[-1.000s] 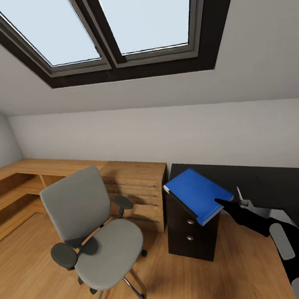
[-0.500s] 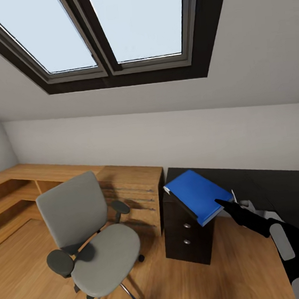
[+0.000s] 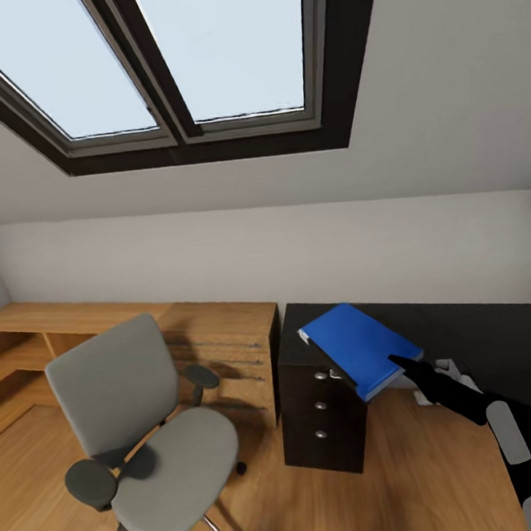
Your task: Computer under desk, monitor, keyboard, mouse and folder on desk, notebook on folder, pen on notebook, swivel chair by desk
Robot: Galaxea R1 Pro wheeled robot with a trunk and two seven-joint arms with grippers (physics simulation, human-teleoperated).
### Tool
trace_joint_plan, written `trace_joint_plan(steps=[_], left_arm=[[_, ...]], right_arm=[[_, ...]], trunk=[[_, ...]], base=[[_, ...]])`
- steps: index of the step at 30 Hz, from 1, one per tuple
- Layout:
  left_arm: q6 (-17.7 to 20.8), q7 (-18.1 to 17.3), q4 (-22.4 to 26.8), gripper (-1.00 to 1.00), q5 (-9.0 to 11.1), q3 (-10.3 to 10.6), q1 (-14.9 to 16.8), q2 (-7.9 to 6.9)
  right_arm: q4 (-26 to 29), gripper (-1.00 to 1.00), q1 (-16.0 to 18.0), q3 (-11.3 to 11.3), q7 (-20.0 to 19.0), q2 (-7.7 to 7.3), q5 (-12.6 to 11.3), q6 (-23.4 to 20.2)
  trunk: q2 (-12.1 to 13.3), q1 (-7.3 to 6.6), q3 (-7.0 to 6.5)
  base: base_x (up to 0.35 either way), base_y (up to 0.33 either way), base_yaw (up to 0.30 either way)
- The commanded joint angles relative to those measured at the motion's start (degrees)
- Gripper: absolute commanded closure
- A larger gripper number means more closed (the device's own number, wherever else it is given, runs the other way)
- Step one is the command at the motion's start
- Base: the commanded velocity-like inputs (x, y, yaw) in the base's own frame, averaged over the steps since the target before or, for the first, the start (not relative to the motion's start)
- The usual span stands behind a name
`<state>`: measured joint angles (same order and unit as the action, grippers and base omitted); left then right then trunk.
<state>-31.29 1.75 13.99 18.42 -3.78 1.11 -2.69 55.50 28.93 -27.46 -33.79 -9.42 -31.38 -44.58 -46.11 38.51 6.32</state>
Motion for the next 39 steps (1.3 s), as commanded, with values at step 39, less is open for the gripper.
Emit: trace_joint_plan(steps=[39], left_arm=[[0.00,0.18,-0.01,-1.00,-0.36,-0.30,0.03,0.06]], right_arm=[[-0.41,1.00,0.07,-4.18,1.84,0.10,-0.01,1.42]], trunk=[[-0.07,0.01,-0.41]], base=[[0.172,-0.091,-0.106]])
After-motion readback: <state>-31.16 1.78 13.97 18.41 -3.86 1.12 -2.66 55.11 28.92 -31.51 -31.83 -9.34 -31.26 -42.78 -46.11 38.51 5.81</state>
